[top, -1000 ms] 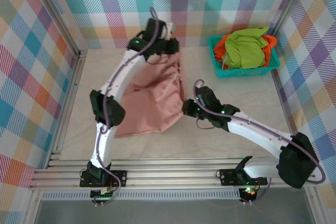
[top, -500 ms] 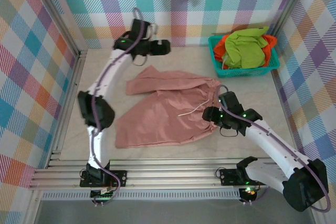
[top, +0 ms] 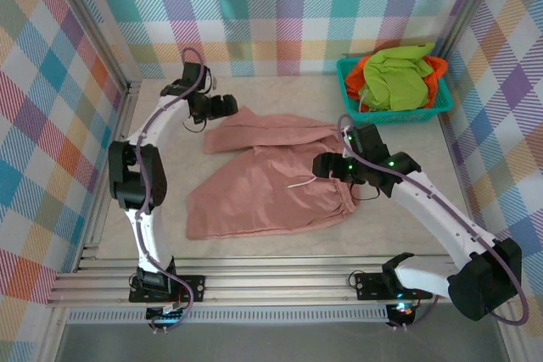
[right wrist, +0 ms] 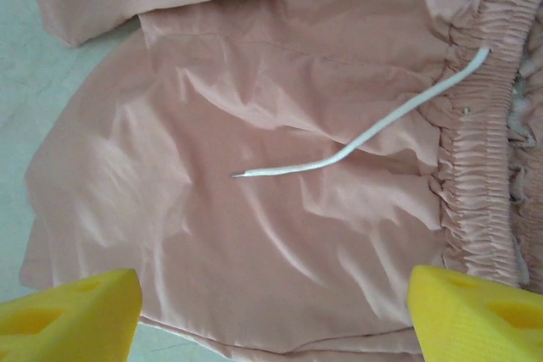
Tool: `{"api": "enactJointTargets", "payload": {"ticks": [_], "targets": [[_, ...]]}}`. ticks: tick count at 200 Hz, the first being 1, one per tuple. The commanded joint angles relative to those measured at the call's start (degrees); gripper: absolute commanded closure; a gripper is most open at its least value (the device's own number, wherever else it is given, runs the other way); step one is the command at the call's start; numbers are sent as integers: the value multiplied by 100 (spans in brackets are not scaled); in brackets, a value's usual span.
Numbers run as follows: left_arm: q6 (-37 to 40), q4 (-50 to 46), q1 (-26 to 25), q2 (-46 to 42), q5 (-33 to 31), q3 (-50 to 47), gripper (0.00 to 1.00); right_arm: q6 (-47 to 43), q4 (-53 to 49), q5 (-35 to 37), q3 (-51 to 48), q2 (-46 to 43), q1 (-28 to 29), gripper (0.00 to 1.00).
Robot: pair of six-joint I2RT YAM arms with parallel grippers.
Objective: Fold and stack the shorts
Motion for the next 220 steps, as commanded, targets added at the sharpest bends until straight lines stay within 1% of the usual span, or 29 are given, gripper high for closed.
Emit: {"api": "enactJointTargets", "payload": {"ticks": [1, 55, 95, 111, 118, 134, 144, 161, 168, 186, 220], "targets": [[-61, -40, -8, 163, -57, -160, 15, -44, 206, -135, -40, 48, -15, 18], [-33, -48, -8, 646, -453, -215, 20, 61, 257, -146, -280, -5, -15, 18], [-25, -141, -39, 978, -442, -109, 23, 112, 305, -137, -328, 43, -10, 18], [-25, -132, -59, 1045, -411, -100, 28, 111, 316, -155, -334, 65, -15, 18], [-25, -136, -69, 1080, -389, -84, 34, 124, 318, -163, -338, 73, -15, 18], [-39, -134, -95, 1134, -309, -57, 55, 124, 332, -168, -344, 83, -15, 18], [-55, -143, -105, 1147, -268, -39, 71, 123, 340, -172, -353, 87, -15, 18], [-87, -193, -113, 1056, -214, 13, 93, 125, 332, -155, -380, 77, -16, 19], [-87, -204, -114, 968, -222, 23, 99, 123, 324, -146, -388, 62, -15, 19], [-73, -182, -114, 499, -295, 28, 100, 102, 322, -84, -438, 17, -14, 19], [87, -241, -114, -657, -462, 256, 100, 28, 318, 38, -516, -61, -15, 19]]}}
